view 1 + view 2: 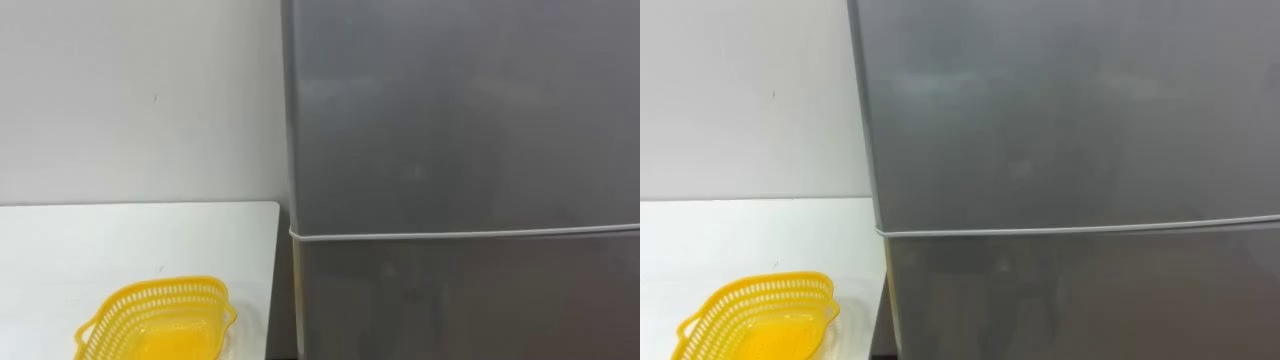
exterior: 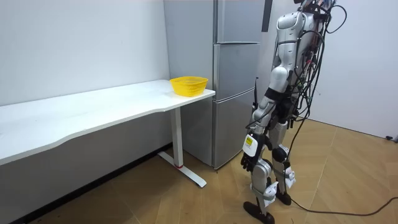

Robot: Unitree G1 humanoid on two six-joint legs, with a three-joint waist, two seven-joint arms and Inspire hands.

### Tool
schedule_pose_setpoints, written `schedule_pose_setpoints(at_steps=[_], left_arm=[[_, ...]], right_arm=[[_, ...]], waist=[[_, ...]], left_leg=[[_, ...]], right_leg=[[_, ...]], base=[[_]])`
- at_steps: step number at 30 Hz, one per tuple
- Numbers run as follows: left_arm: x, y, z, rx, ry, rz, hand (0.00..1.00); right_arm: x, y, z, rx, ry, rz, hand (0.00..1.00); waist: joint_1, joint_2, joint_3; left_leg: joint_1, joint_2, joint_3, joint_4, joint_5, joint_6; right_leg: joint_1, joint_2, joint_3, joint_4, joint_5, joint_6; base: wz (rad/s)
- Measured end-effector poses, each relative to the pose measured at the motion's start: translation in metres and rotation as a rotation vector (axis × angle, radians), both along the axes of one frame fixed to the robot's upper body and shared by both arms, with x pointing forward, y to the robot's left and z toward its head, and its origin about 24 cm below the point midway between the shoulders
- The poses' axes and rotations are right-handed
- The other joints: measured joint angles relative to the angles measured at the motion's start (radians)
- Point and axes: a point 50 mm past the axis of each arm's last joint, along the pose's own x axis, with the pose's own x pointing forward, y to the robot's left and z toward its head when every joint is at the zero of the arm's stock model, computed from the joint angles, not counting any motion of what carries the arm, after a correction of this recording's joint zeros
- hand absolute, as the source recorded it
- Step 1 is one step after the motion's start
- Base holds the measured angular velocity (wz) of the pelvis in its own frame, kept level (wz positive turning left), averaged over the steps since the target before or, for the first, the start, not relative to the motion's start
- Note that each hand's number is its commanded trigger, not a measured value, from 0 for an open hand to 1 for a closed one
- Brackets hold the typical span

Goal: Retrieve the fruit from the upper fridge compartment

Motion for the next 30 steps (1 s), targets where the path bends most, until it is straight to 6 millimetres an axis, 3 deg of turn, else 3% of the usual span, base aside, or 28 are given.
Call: schedule_pose_setpoints(at_steps=[30], left_arm=[[-0.0045, -0.0011, -0.0002, 0.017, 0.003, 0.048, 0.0]], right_arm=[[-0.0081, 0.0005, -0.0004, -0.002, 0.027, -0.015, 0.0]], waist=[[0.001, 0.0, -0.0002]], left_leg=[[-0.001, 0.0, -0.003, 0.001, 0.0, 0.0]], right_leg=[[0.001, 0.0, -0.001, 0.0, 0.0, 0.0]], base=[[0.0]])
